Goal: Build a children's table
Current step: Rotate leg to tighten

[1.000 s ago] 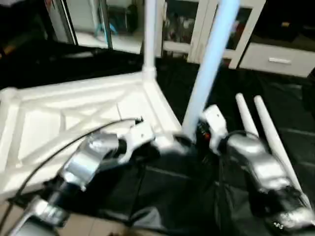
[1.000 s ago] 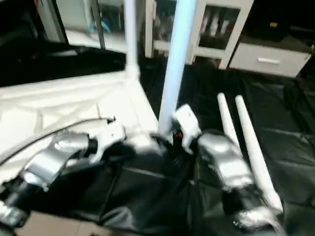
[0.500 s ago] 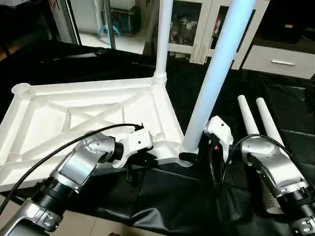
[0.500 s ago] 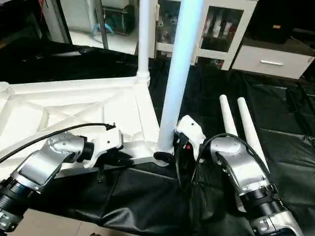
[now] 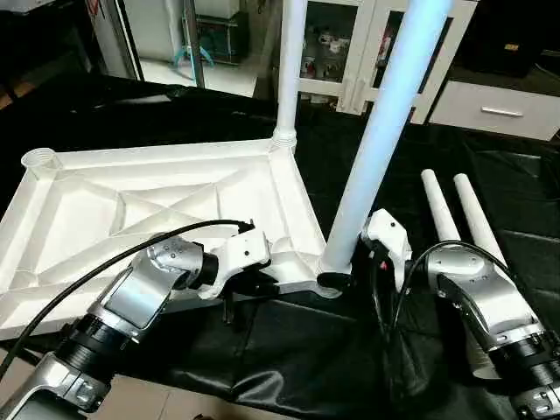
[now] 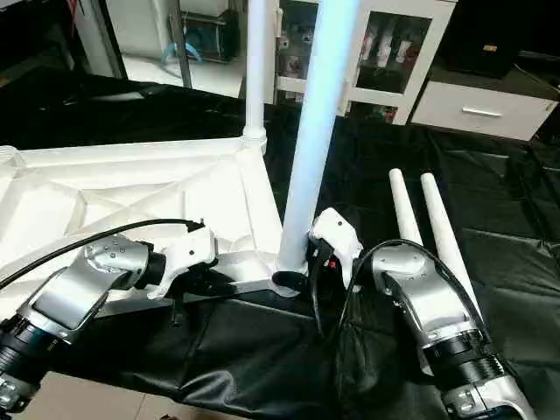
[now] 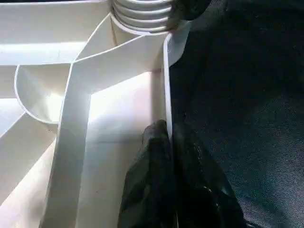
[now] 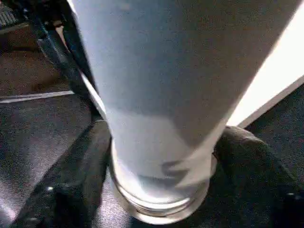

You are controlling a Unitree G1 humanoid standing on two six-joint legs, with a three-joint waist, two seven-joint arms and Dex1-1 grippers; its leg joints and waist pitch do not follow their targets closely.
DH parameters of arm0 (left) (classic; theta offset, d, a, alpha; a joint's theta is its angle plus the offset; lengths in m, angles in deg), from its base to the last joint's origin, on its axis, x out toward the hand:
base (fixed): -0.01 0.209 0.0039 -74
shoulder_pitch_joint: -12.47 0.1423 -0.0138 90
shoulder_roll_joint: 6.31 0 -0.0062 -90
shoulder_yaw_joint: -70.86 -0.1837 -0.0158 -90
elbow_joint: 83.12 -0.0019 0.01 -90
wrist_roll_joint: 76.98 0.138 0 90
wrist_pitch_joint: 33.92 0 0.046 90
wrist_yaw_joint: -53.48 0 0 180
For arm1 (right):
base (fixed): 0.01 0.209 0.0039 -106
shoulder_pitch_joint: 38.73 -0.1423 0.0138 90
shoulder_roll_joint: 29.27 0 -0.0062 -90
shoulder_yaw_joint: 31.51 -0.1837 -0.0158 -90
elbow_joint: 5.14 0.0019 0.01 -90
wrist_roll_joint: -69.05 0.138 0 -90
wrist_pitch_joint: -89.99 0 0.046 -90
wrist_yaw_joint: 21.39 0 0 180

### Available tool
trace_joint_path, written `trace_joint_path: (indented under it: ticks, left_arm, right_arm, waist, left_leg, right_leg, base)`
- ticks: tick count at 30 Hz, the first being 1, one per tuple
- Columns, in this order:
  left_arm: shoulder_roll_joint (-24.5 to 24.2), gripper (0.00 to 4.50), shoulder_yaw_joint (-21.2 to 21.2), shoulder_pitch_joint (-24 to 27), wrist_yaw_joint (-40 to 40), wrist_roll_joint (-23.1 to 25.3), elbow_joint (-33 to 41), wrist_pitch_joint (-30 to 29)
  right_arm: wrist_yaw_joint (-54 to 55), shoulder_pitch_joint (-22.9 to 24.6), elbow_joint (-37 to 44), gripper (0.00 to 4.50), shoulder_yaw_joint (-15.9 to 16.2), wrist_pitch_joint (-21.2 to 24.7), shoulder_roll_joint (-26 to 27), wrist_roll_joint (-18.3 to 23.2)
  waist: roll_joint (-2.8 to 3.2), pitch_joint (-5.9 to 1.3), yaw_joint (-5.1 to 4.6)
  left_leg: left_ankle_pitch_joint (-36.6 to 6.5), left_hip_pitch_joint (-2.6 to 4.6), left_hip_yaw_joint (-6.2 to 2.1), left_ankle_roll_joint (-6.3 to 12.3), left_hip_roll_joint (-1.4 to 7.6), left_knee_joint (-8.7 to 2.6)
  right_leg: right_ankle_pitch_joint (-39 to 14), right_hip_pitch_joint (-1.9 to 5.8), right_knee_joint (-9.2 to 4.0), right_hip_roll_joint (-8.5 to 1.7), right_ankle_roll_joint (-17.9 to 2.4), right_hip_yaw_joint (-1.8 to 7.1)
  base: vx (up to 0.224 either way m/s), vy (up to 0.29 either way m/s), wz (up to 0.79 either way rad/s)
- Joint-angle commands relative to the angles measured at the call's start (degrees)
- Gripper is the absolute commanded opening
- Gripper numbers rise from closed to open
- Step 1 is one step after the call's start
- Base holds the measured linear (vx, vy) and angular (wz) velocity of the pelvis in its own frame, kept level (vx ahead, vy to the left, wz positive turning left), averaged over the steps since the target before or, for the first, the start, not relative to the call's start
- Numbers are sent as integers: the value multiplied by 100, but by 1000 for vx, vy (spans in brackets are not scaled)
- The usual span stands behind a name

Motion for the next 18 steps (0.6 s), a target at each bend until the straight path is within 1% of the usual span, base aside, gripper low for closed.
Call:
trace_joint_path:
  ticks: [1, 2, 4, 6, 9, 10, 11, 12, 13, 14, 15, 16, 17, 18]
  left_arm:
    - [49, 0, -247, -18, 212, -19, 101, -35]
    - [49, 0, -248, -16, 213, -18, 104, -37]
    - [47, 0, -250, -9, 217, -19, 111, -44]
    - [42, 0, -253, -5, 227, -19, 110, -51]
    - [47, 0, -252, -20, 241, -25, 96, -64]
    - [66, 0, -240, -25, 232, -36, 83, -70]
    - [81, 0, -230, -26, 216, -42, 74, -72]
    - [111, 0, -210, -26, 186, -54, 59, -76]
    - [122, 0, -203, -26, 174, -57, 54, -78]
    - [209, 0, -162, -40, 79, -63, -18, -16]
    - [323, 0, -110, -66, -46, -73, -110, 7]
    - [449, 0, -61, -102, -181, -76, -222, 33]
    - [585, 0, -27, -150, -346, -48, -370, 83]
    - [662, 0, -12, -180, -443, -27, -459, 111]
  right_arm:
    - [53, -45, -41, 309, -48, 39, 20, 21]
    - [49, -45, -39, 309, -51, 45, 24, 22]
    - [39, -42, -31, 292, -53, 60, 29, 29]
    - [39, -38, -30, 276, -58, 70, 41, 24]
    - [88, -46, -69, 271, -63, 48, 68, -16]
    - [238, -62, -141, 269, -80, 8, 114, -103]
    - [319, -75, -183, 269, -94, 8, 142, -133]
    - [467, -101, -259, 268, -121, 12, 194, -187]
    - [516, -111, -285, 268, -132, 18, 213, -202]
    - [916, -179, -483, 268, -230, 33, 347, -295]
    - [1272, -236, -664, 268, -326, 62, 473, -359]
    - [1608, -289, -836, 267, -421, 67, 598, -410]
    - [1980, -337, -1004, 267, -528, 111, 741, -446]
    - [2173, -359, -1087, 267, -587, 139, 818, -456]
  waist:
    - [25, -323, -10]
    - [28, -322, -8]
    - [23, -319, -10]
    - [31, -320, -8]
    - [33, -322, -10]
    - [33, -323, -13]
    - [46, -317, -18]
    - [38, -309, -27]
    - [34, -297, -37]
    - [36, -295, -42]
    - [29, -277, -66]
    - [24, -261, -101]
    - [19, -281, -129]
    - [19, -277, -146]
  left_leg:
    - [-1017, 12, 48, 240, 57, -410]
    - [-1027, 13, 48, 237, 57, -410]
    - [-1065, 13, 48, 232, 56, -410]
    - [-1089, 18, 46, 216, 57, -410]
    - [-1080, 15, 45, 207, 56, -409]
    - [-1072, 16, 47, 207, 55, -407]
    - [-1106, 15, 43, 192, 54, -413]
    - [-1150, 12, 44, 182, 53, -419]
    - [-1285, 9, 39, 150, 48, -428]
    - [-1355, 9, 34, 129, 49, -435]
    - [-1494, 14, 38, 80, 43, -441]
    - [-1679, 17, 27, -14, 21, -448]
    - [-1763, 31, 5, -81, 18, -447]
    - [-1779, 34, 2, -100, 23, -451]
  right_leg:
    - [-758, 318, -298, -135, -1439, 138]
    - [-774, 317, -298, -135, -1439, 138]
    - [-835, 317, -303, -136, -1427, 138]
    - [-890, 313, -307, -137, -1410, 139]
    - [-863, 316, -303, -135, -1408, 139]
    - [-851, 312, -303, -137, -1415, 140]
    - [-888, 312, -304, -134, -1416, 137]
    - [-945, 310, -316, -133, -1405, 137]
    - [-1150, 306, -337, -134, -1360, 134]
    - [-1269, 308, -342, -136, -1327, 132]
    - [-1554, 277, -376, -136, -1253, 135]
    - [-1970, 262, -416, -140, -1145, 123]
    - [-2205, 263, -435, -151, -1035, 117]
    - [-2218, 247, -446, -150, -1014, 121]
  base:
    - [0, 0, 0]
    - [0, 0, 0]
    - [0, 0, 0]
    - [0, 0, 0]
    - [0, 0, 0]
    - [0, 0, 0]
    - [0, 0, 0]
    - [0, 0, 0]
    - [0, 0, 0]
    - [0, 0, 0]
    - [0, 0, 0]
    - [0, 0, 0]
    - [0, 0, 0]
    - [0, 0, 0]
